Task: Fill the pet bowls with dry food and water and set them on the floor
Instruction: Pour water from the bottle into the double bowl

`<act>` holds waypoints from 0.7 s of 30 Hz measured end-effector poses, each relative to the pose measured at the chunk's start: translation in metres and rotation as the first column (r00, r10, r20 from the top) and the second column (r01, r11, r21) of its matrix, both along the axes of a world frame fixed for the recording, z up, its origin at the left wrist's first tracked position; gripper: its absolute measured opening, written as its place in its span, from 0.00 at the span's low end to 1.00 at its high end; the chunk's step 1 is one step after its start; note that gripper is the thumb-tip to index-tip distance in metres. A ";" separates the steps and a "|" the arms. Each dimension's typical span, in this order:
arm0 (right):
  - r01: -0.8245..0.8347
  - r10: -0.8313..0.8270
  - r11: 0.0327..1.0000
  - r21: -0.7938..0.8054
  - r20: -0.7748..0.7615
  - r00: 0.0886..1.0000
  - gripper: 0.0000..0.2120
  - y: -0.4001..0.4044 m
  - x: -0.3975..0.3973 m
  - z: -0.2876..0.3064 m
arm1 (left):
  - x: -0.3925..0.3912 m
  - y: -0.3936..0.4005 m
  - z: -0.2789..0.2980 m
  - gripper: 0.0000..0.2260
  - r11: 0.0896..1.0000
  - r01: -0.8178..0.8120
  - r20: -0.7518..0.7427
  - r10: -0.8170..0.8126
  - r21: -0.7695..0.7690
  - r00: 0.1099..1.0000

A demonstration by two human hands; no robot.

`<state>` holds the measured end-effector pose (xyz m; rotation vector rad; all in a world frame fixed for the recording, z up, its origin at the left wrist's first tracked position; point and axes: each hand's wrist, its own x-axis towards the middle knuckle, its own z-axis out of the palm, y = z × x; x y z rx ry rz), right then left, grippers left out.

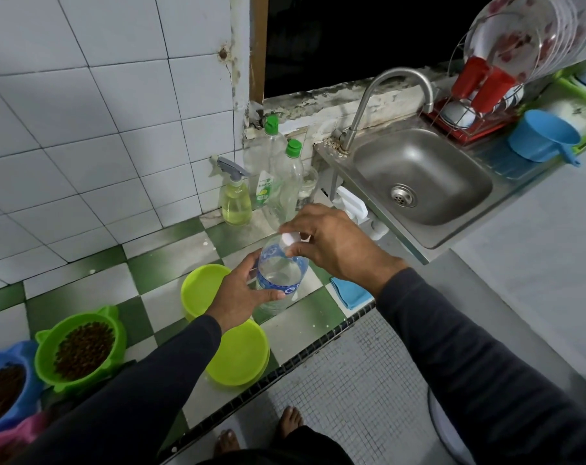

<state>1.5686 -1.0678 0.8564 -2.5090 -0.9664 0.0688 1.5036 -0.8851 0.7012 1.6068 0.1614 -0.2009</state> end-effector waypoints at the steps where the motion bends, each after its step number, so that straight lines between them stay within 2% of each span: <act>1: 0.004 -0.004 1.000 -0.012 0.001 1.000 0.20 0.001 0.000 0.001 | 0.000 0.000 0.000 0.37 1.000 -0.002 0.003 0.002 0.006 1.000; 6: -0.127 0.128 0.992 -0.013 0.057 0.990 0.17 0.002 0.002 0.002 | 0.001 0.001 0.001 0.36 1.000 -0.009 0.007 0.009 -0.014 1.000; 11: -0.193 0.192 0.981 0.009 0.048 0.980 0.18 0.000 0.006 0.004 | 0.001 0.000 0.003 0.35 1.000 0.000 0.019 0.000 0.001 1.000; 18: -0.104 0.104 0.988 -0.116 -0.004 0.995 0.21 0.001 0.014 0.003 | 0.002 0.001 0.001 0.36 1.000 0.007 0.018 -0.007 0.019 1.000; 21: -0.064 0.077 0.984 -0.169 0.069 0.995 0.24 0.001 0.012 0.001 | 0.001 0.001 0.001 0.37 1.000 0.009 0.017 -0.010 0.021 1.000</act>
